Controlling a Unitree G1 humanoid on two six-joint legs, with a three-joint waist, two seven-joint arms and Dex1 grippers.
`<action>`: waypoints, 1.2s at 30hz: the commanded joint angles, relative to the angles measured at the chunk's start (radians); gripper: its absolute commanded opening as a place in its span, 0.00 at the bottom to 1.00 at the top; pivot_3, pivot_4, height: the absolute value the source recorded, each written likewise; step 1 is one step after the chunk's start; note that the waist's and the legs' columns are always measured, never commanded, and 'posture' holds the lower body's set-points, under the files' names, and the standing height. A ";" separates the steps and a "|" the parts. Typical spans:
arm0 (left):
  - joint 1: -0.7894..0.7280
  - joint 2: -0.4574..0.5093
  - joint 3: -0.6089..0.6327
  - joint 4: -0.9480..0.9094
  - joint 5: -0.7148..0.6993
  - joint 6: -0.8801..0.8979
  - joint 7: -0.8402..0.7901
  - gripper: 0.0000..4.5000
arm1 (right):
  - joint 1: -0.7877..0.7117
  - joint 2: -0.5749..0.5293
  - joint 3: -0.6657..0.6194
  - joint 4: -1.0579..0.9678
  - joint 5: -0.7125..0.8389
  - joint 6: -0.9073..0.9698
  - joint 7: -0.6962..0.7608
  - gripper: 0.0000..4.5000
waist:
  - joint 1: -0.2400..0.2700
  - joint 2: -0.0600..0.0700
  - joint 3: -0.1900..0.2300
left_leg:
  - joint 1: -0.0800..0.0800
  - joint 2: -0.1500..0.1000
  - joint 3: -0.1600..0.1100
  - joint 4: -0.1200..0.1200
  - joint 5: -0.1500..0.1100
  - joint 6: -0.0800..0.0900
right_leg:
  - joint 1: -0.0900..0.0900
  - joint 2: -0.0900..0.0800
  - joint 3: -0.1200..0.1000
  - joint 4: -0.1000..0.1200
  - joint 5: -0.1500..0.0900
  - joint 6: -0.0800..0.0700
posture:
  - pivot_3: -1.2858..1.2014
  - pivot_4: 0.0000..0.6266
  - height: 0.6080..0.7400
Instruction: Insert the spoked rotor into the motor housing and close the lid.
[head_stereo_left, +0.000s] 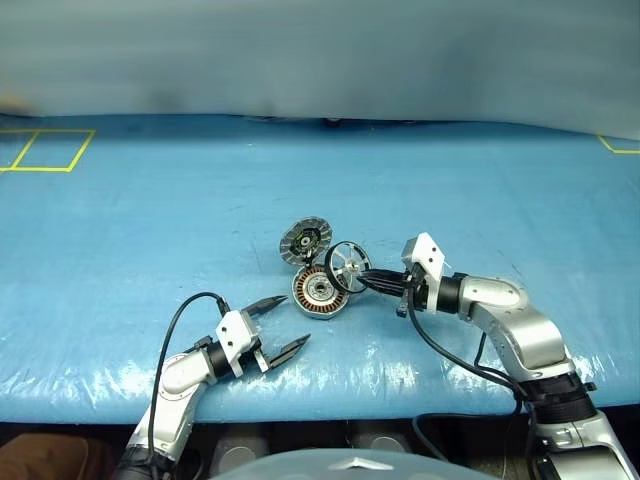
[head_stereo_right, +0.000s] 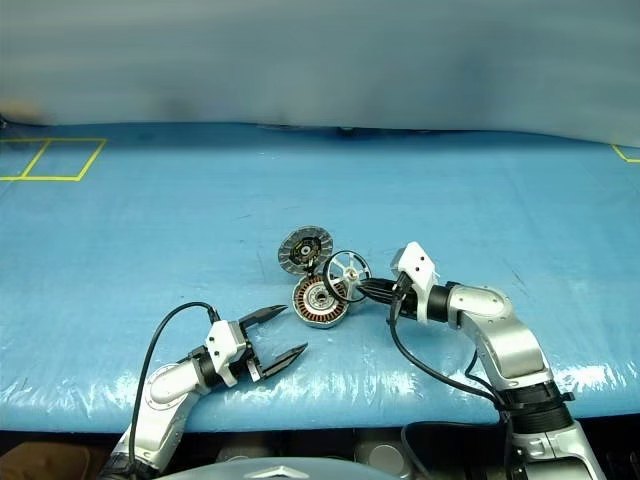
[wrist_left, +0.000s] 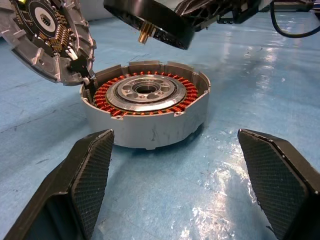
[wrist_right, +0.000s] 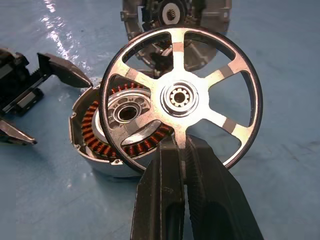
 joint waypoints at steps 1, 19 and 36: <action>-0.001 -0.003 0.003 0.000 -0.012 -0.024 -0.007 0.93 | -0.022 -0.005 0.011 -0.050 0.003 -0.026 0.011 0.01 | 0.000 0.000 0.000 | 0.000 0.000 0.000 0.000 0.000 0.000 | 0.000 0.000 0.000 0.000 0.000 0.000 | 0.52 0.24 1.00; 0.008 -0.014 0.003 0.000 -0.006 -0.017 -0.004 0.93 | -0.058 0.000 0.111 -0.033 -0.053 -0.059 0.053 0.01 | 0.000 0.000 0.000 | 0.000 0.000 0.000 0.000 0.000 0.000 | 0.000 0.000 0.000 0.000 0.000 0.000 | 0.52 0.24 1.00; 0.012 -0.008 0.001 -0.022 -0.003 -0.002 0.010 0.93 | -0.077 -0.008 0.134 -0.017 -0.112 -0.078 0.045 0.13 | 0.000 0.000 0.000 | 0.000 0.000 0.000 0.000 0.000 0.000 | 0.000 0.000 0.000 0.000 0.000 0.000 | 0.52 0.24 1.00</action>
